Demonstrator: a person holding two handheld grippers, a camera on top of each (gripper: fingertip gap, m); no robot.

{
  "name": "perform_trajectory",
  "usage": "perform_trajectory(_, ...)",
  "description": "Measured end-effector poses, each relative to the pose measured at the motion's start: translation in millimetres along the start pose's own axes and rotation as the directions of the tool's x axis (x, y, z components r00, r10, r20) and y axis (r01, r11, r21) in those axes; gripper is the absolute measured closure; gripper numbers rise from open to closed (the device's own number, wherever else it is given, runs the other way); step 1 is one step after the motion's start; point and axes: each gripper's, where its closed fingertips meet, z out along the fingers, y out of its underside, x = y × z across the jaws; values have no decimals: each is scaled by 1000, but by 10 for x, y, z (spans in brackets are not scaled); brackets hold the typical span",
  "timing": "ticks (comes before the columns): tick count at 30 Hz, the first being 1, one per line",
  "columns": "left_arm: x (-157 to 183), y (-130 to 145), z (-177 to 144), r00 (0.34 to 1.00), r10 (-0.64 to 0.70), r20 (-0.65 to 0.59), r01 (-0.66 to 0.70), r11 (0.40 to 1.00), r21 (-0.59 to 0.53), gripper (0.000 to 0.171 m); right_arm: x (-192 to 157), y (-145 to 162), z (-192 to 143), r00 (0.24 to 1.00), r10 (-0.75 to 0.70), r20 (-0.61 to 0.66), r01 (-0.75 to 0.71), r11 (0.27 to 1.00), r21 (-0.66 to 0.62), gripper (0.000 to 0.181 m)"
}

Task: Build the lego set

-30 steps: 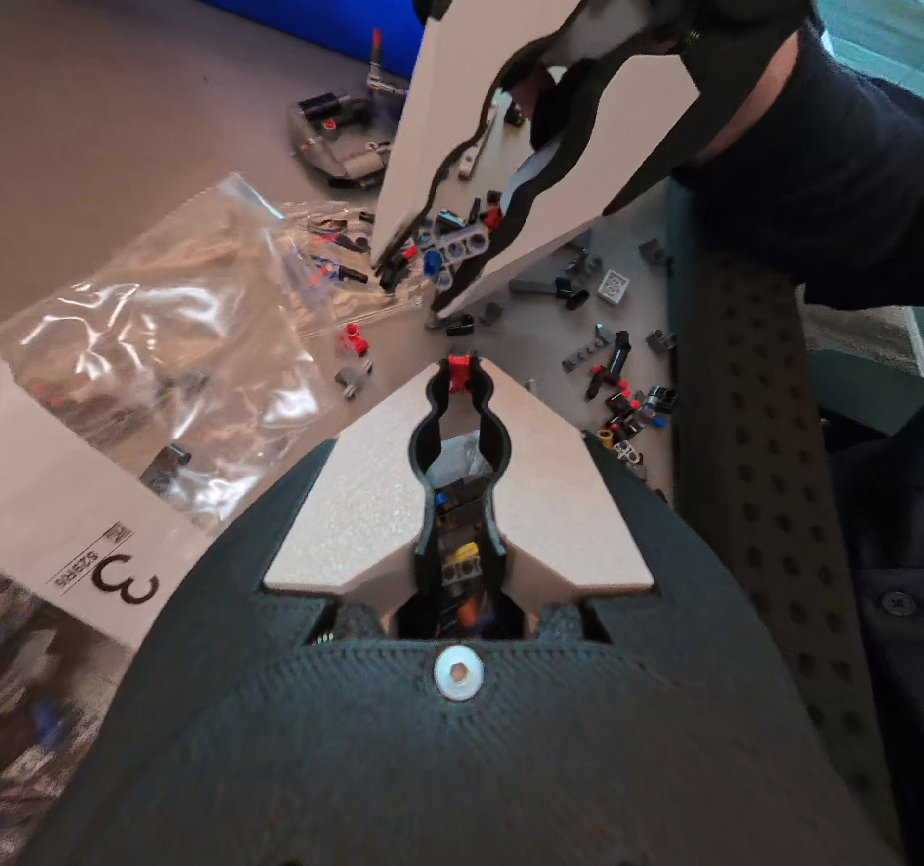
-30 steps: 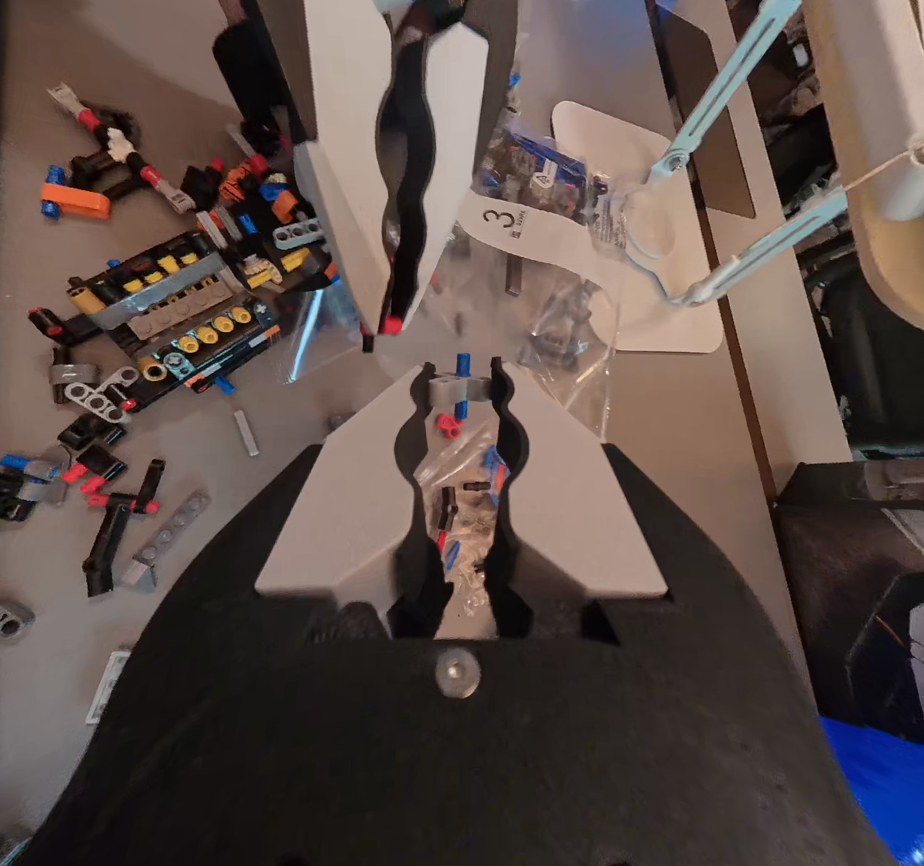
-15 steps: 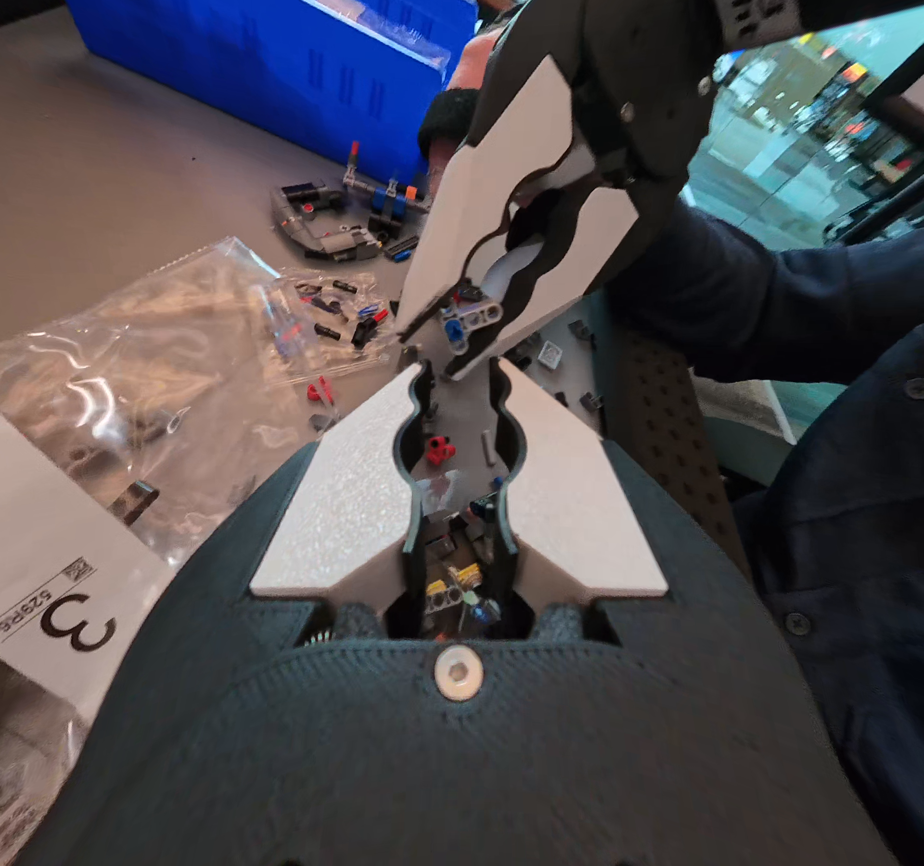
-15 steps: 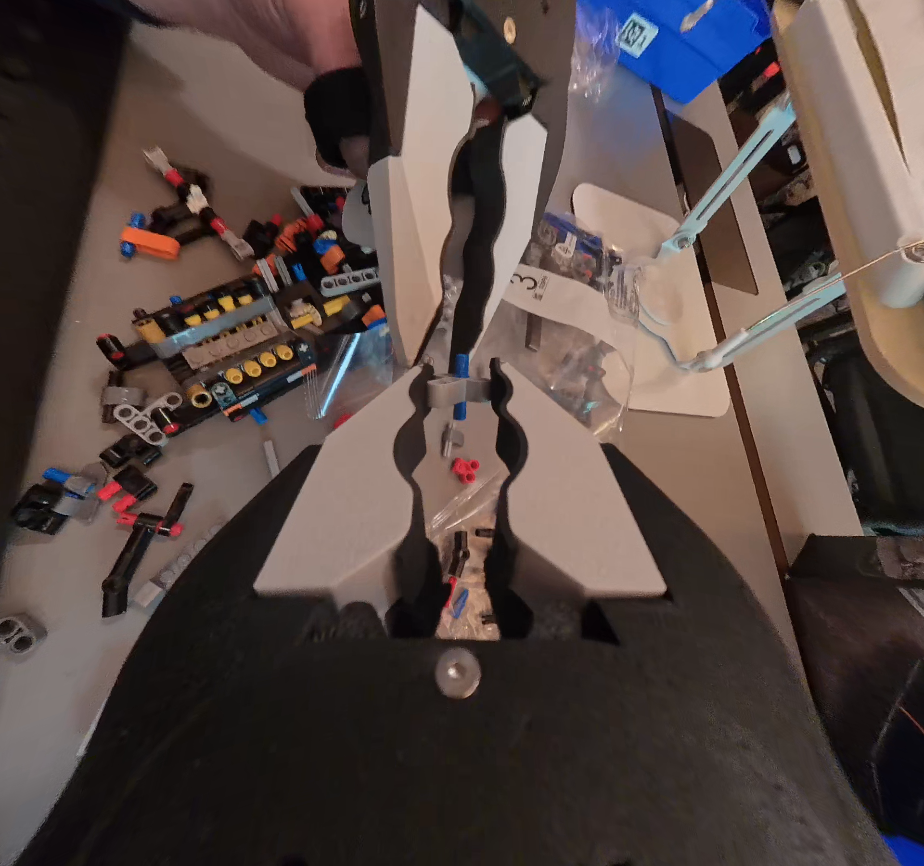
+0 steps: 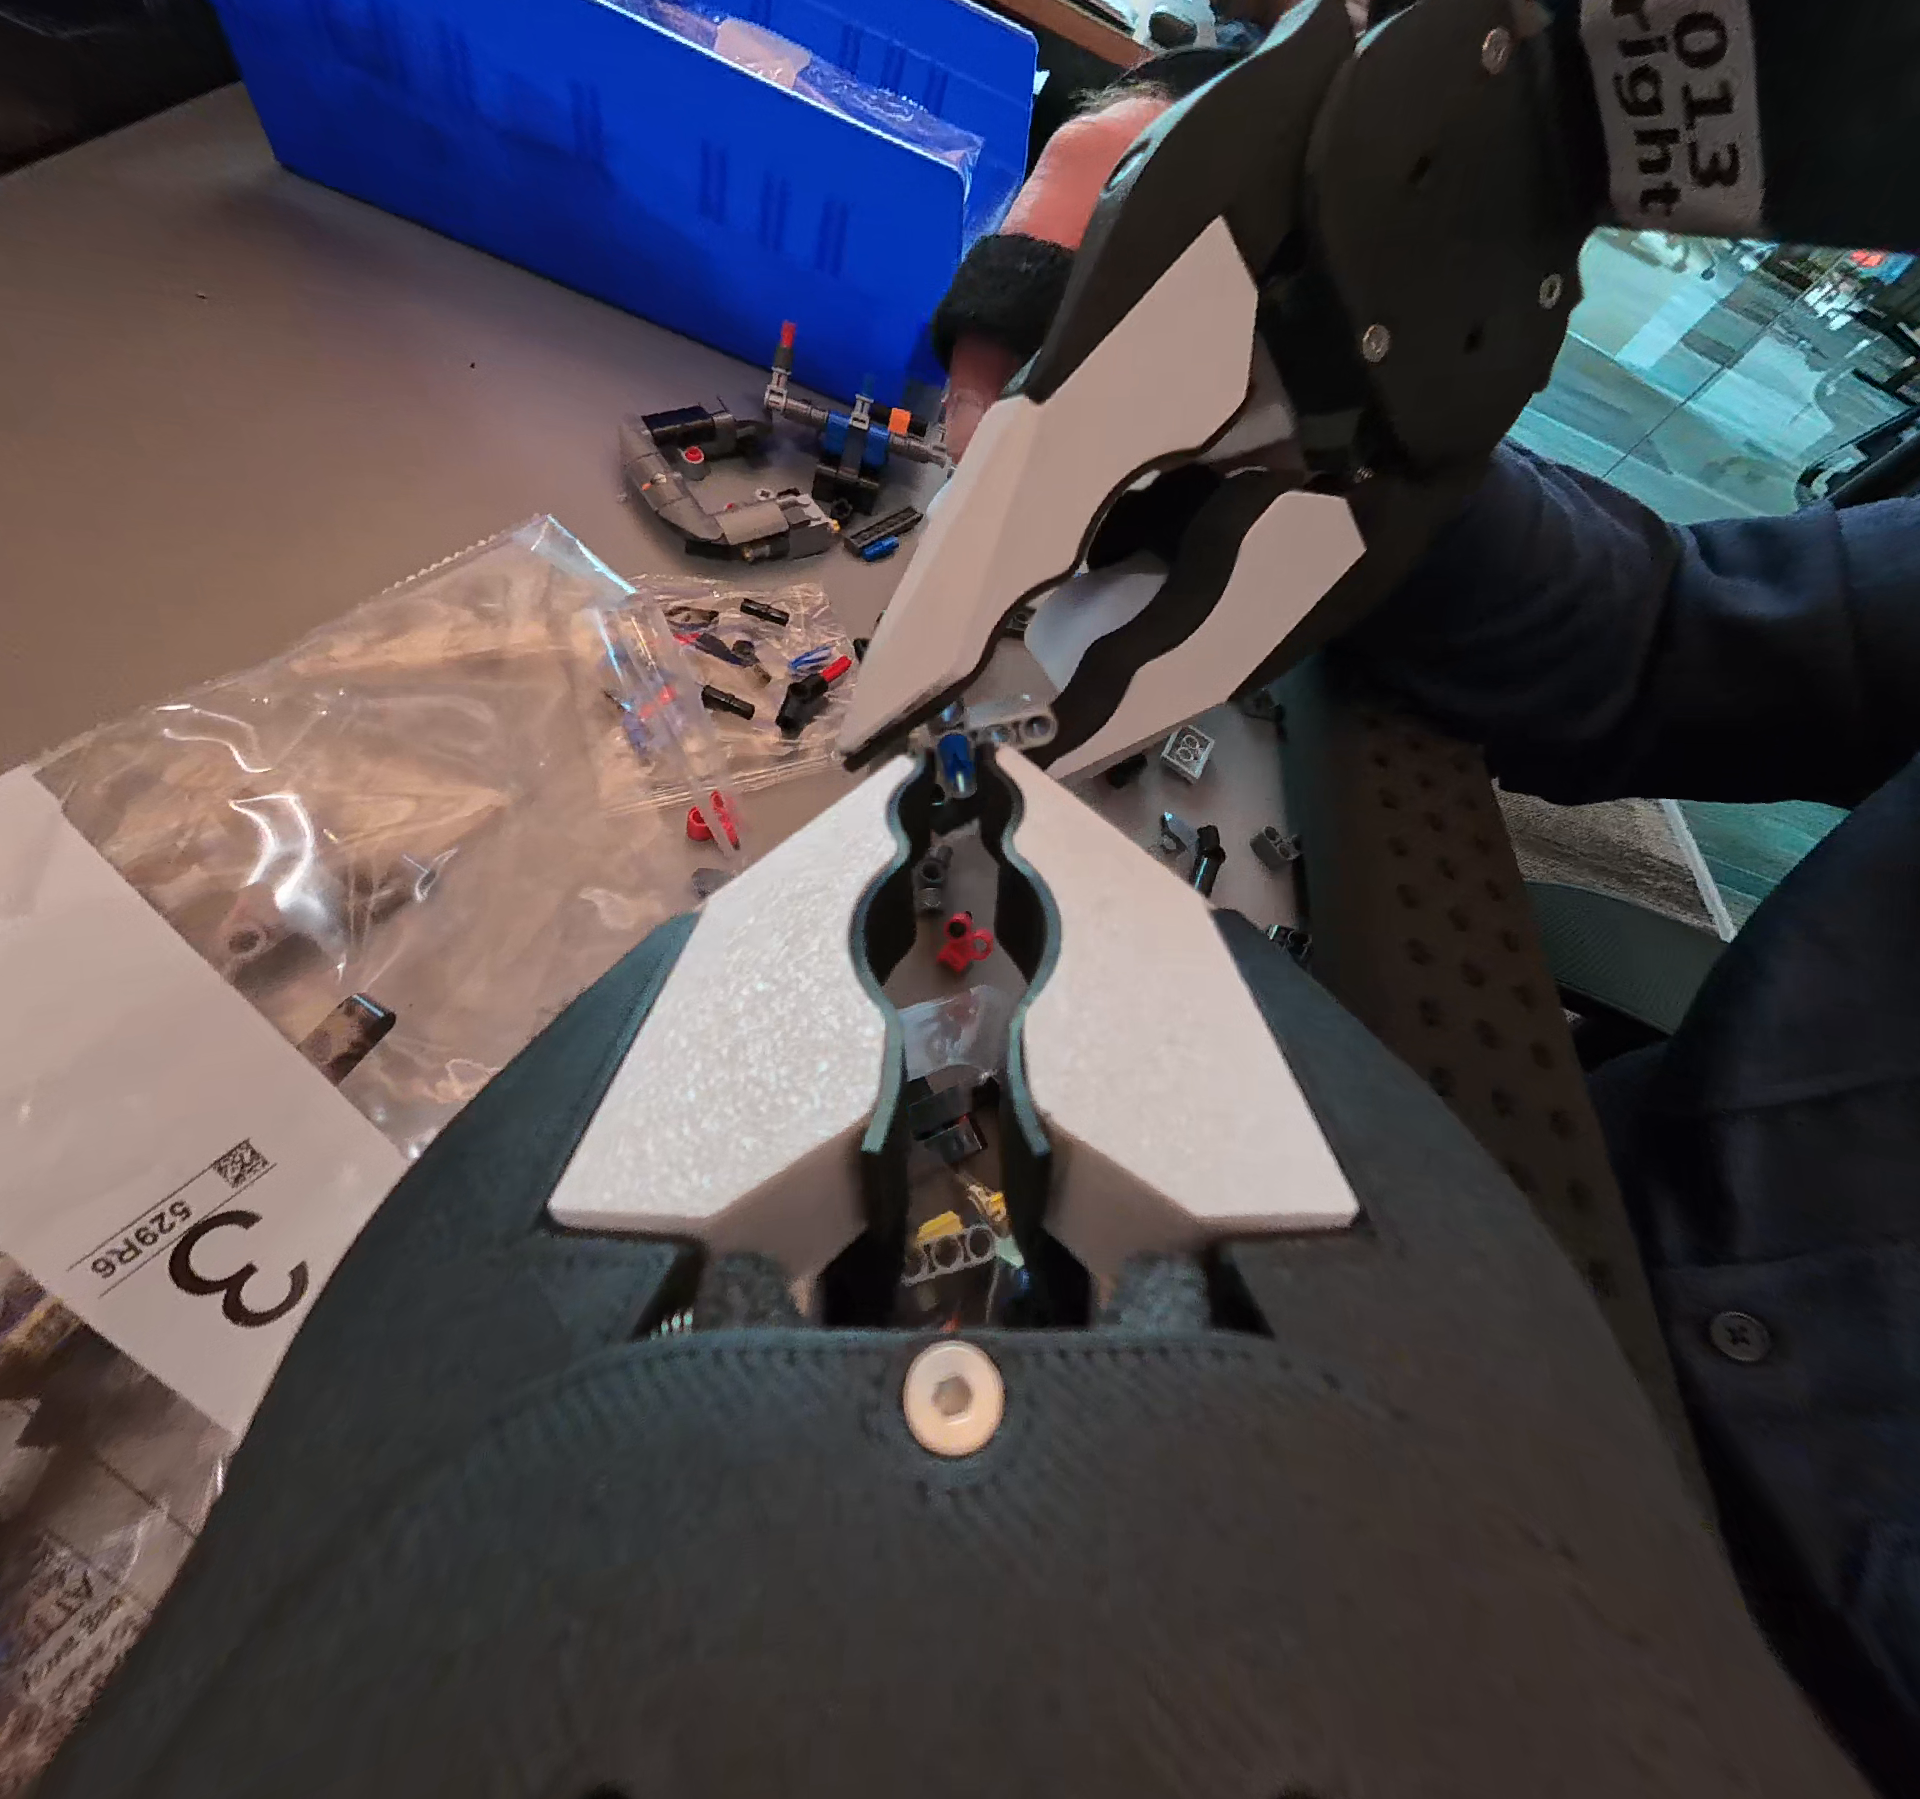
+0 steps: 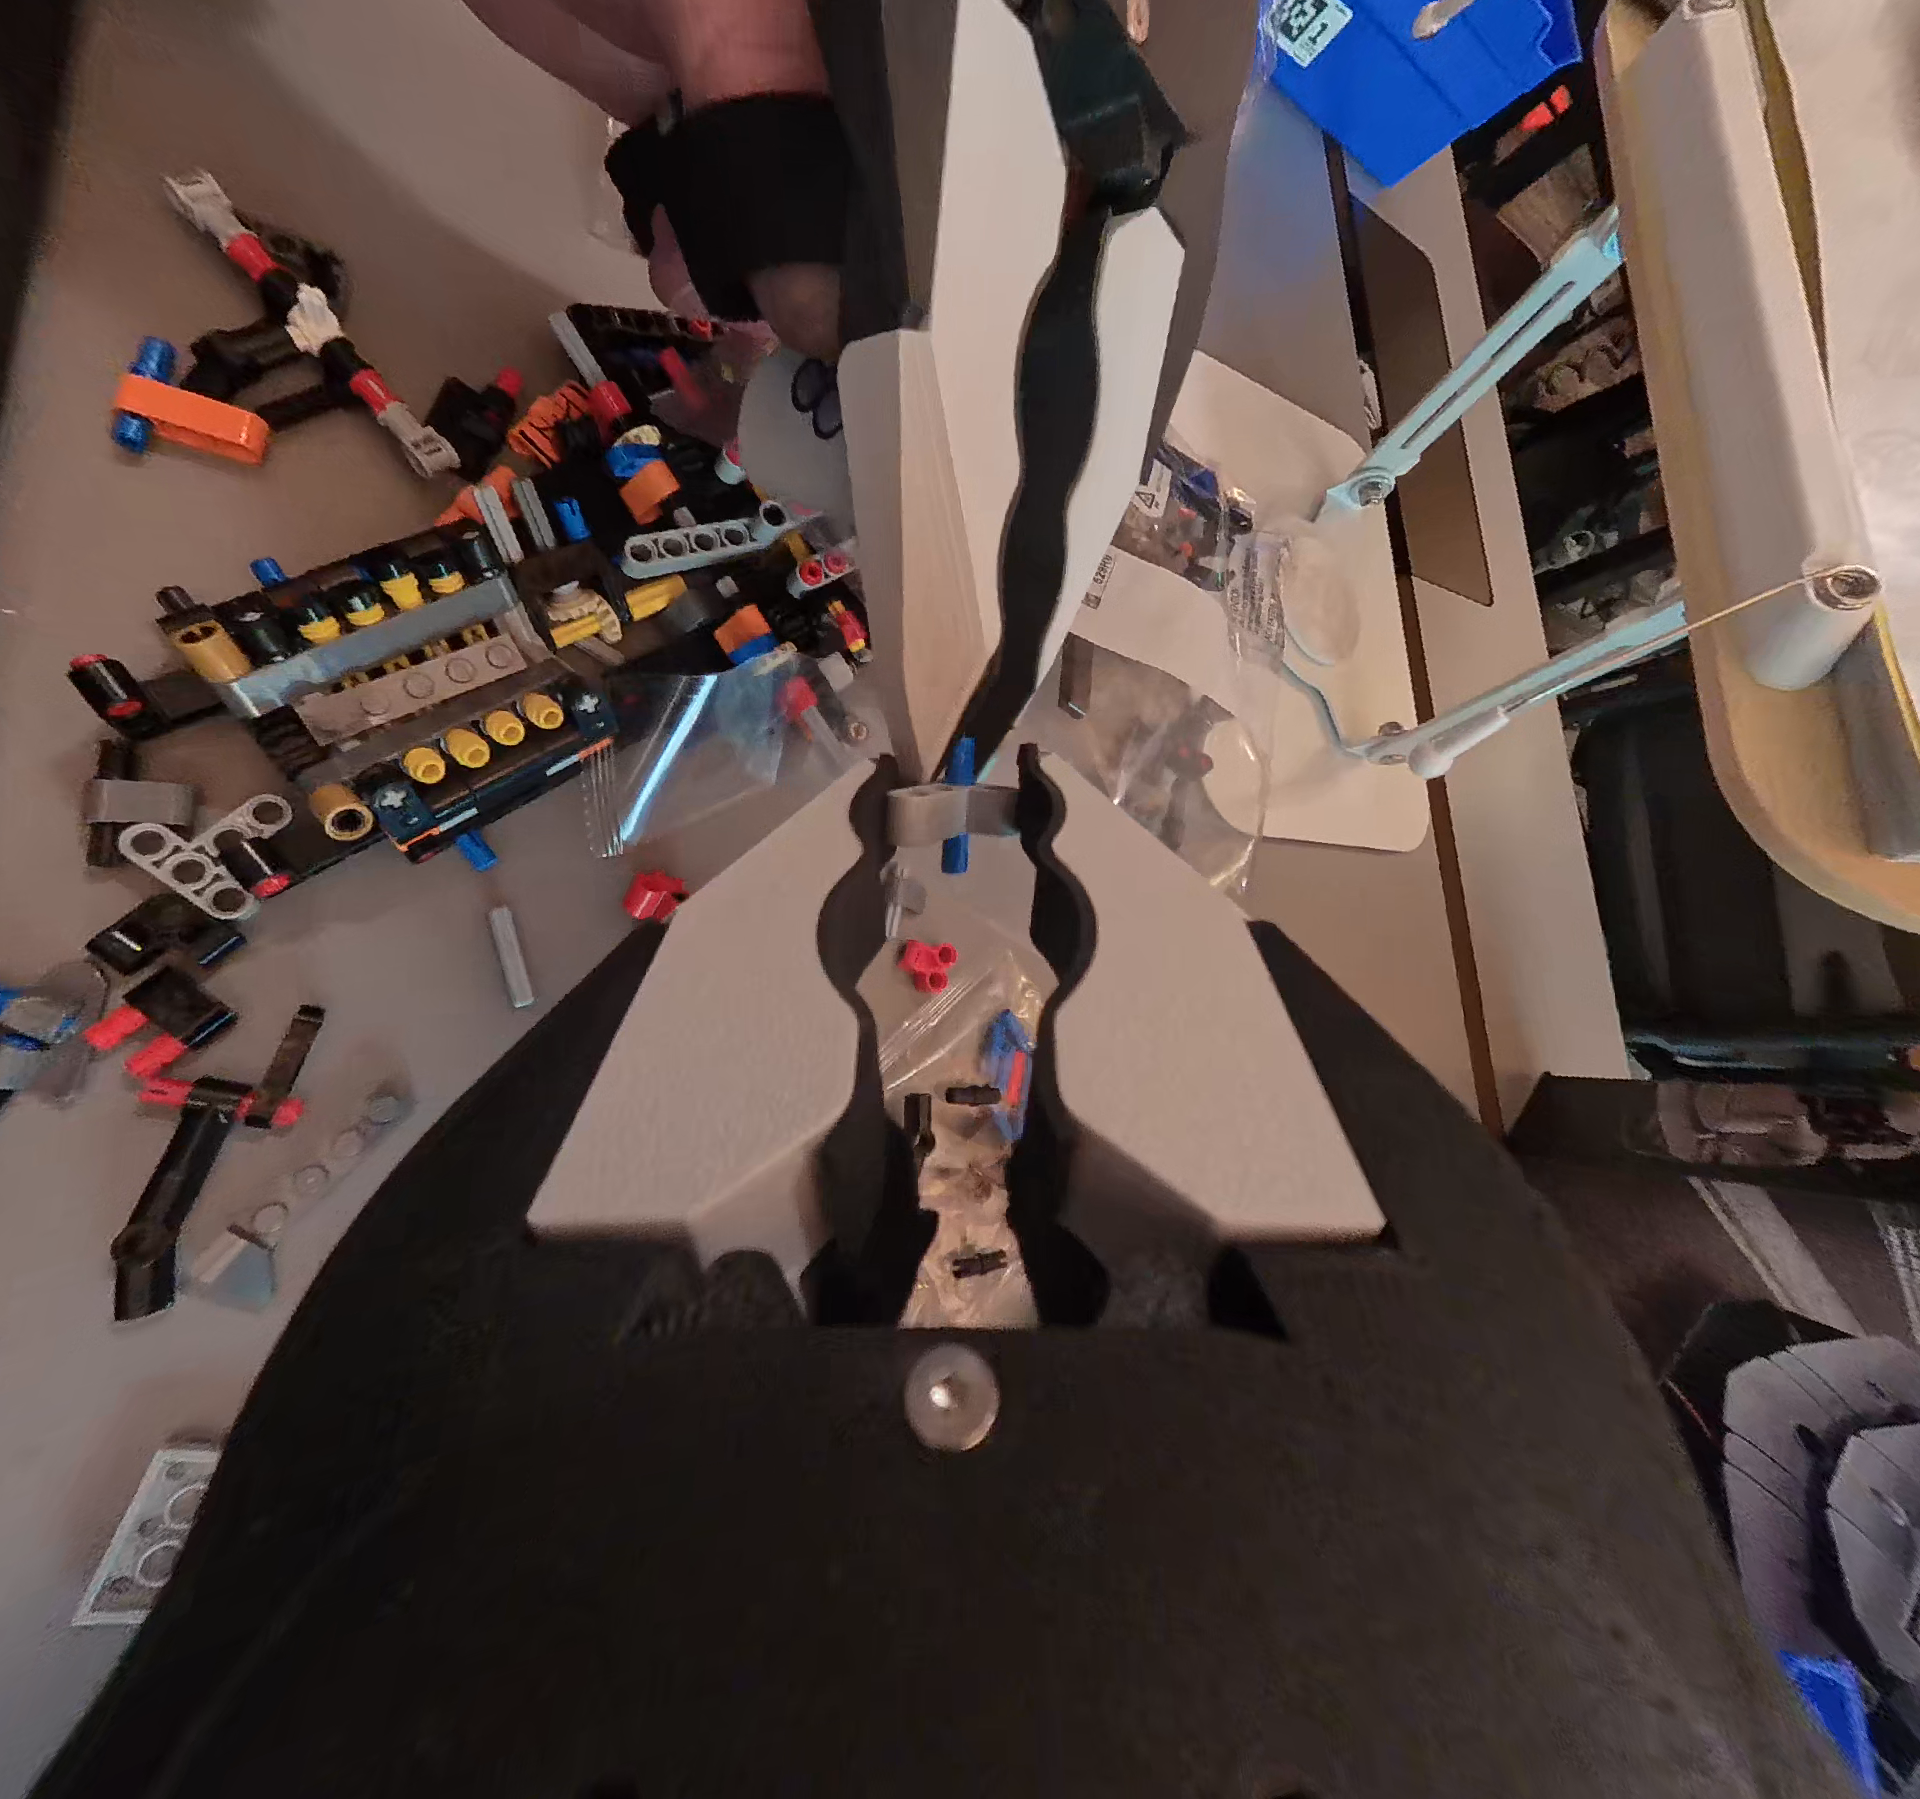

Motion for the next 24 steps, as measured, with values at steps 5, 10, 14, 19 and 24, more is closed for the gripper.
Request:
perform_trajectory(5,-30,-9,-8,1000,9,28,-10,1000,3,168,7,24,30,1000,-17,-20,16,999,-32,161)
perform_trajectory(10,-39,-20,-16,996,52,66,-52,999,-5,170,34,16,25,999,-13,-40,12,999,-42,161)
perform_trajectory(14,-32,-44,-25,994,67,88,-66,998,-11,170,37,27,19,999,6,-35,-8,999,-52,161)
perform_trajectory(19,5,-69,-49,992,79,95,-79,997,-12,170,48,-18,-38,999,19,-37,-20,999,-40,160)
perform_trajectory(24,-85,-305,-525,991,35,129,-54,988,142,171,133,419,-35,998,16,-68,-30,977,-210,161)
